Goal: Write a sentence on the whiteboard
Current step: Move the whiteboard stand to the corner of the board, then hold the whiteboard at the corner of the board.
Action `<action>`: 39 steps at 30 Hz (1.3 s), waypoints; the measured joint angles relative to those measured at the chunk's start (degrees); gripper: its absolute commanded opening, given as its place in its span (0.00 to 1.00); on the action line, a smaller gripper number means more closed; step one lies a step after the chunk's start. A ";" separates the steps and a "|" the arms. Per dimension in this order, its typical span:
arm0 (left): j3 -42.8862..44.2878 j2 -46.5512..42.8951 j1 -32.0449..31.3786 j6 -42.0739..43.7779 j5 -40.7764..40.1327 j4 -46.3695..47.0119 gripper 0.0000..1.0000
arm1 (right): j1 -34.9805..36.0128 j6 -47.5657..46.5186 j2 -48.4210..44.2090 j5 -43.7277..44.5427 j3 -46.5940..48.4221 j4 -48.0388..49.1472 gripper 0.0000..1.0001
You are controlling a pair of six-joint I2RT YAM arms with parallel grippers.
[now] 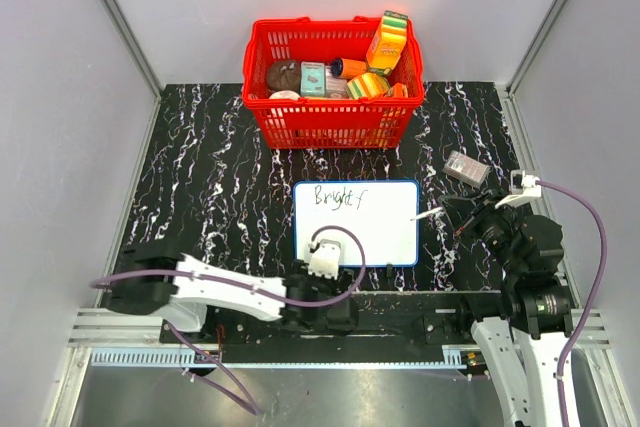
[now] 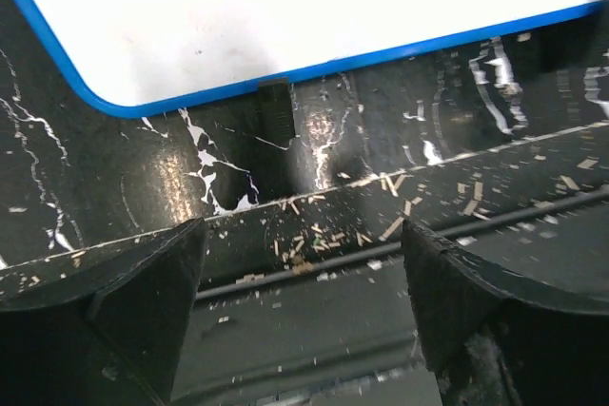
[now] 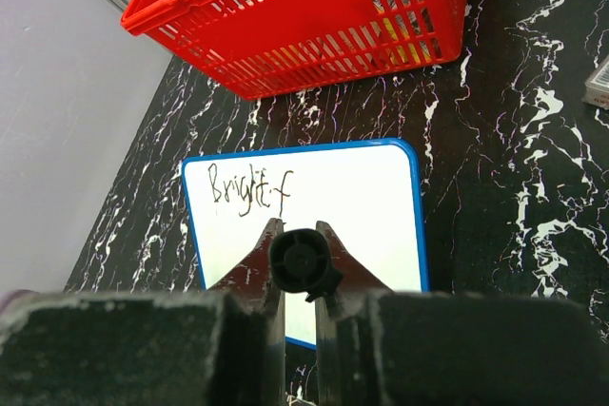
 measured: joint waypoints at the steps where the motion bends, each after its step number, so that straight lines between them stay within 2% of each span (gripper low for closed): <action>1: -0.55 -2.84 -0.33 0.96 0.39 -0.44 0.89 | 0.00 0.02 0.00 -0.02 -0.04 0.02 0.00; 5: -1.33 -13.64 0.66 6.58 1.14 -0.37 0.93 | 0.00 0.31 0.07 -0.15 -0.85 0.20 0.00; 6: -1.73 -16.94 1.84 9.22 2.14 0.39 0.97 | 0.00 0.46 0.11 -0.35 -1.22 0.31 0.00; 10: -4.61 -28.74 10.71 18.88 7.19 5.81 0.99 | 0.00 0.70 0.35 -0.68 -2.21 0.42 0.00; 15: -10.62 -43.06 33.88 31.71 21.35 13.20 0.99 | 0.00 1.11 0.46 -1.09 -2.38 0.52 0.00; 17: -12.17 -46.18 46.75 35.80 30.60 16.33 0.99 | 0.00 1.42 0.57 -1.14 -2.38 0.85 0.00; 20: -14.12 -45.94 62.34 38.47 43.91 22.71 0.98 | 0.00 1.92 1.20 -1.57 -2.38 2.03 0.00; 23: -17.20 -40.96 72.19 39.19 57.44 31.76 0.96 | 0.00 2.47 2.32 -2.10 -2.51 3.30 0.00; 27: -21.09 -30.03 75.28 38.82 71.43 44.24 0.94 | 0.00 3.08 3.87 -3.15 -3.28 4.96 0.00; 32: -22.95 -21.59 75.32 38.32 81.88 55.36 0.89 | 0.00 3.65 5.29 -4.39 -3.91 5.92 0.00; 36: -22.86 -16.44 75.43 38.42 87.21 63.32 0.79 | 0.00 4.15 6.03 -5.25 -4.26 7.82 0.00; 39: -22.27 -12.52 75.43 39.08 89.90 66.40 0.66 | 0.00 4.81 6.75 -6.14 -5.05 9.79 0.00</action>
